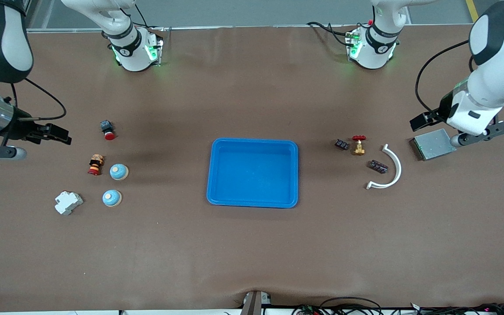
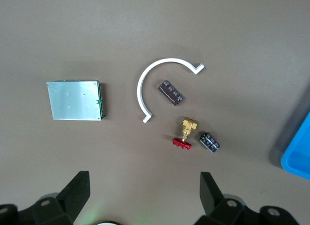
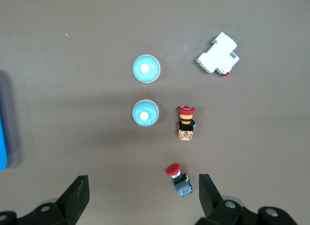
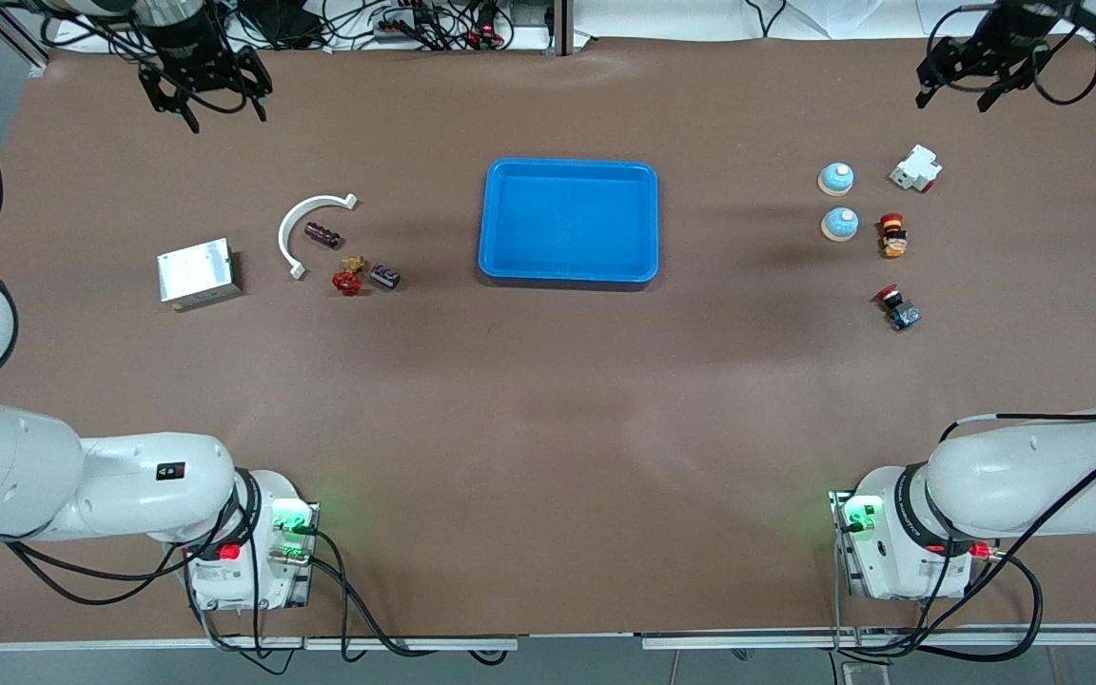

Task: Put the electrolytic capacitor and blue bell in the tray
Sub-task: 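Lower the right gripper onto a blue bell while the left gripper reaches a capacitor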

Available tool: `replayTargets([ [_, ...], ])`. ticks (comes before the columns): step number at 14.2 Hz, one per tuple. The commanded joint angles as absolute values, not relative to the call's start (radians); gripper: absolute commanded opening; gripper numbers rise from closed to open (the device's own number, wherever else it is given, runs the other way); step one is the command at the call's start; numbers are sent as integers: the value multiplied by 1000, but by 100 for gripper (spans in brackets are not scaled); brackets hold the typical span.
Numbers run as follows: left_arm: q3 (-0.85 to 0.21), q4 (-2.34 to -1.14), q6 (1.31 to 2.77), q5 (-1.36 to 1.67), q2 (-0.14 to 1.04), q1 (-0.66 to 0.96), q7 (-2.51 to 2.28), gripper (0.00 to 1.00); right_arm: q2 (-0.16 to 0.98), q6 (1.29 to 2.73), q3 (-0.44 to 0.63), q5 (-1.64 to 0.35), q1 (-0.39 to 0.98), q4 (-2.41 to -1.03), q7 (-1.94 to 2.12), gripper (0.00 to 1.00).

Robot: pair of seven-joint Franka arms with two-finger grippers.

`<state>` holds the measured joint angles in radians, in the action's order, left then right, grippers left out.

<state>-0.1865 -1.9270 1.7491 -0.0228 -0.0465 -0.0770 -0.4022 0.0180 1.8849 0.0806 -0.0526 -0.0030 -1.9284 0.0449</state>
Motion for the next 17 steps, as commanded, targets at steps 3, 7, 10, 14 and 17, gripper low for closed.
replayTargets([
  [3, -239, -2091, 1862, -32, -121, -86, -494, 100, 6, 2087, 78, -46, 8, -2117, 43, 100],
  [7, -239, -2209, 1980, -32, -146, -90, -497, 100, 81, 2245, 78, -46, 20, -2189, 41, 100],
  [10, -239, -2287, 2068, -32, -147, -91, -499, 100, 155, 2344, 78, -46, 26, -2206, 40, 100],
  [14, -239, -2319, 2098, -32, -133, -91, -500, 100, 253, 2475, 77, -49, 44, -2207, 31, 100],
  [17, -241, -2364, 2135, -31, -133, -91, -500, 100, 313, 2551, 77, -49, 49, -2201, 29, 100],
])
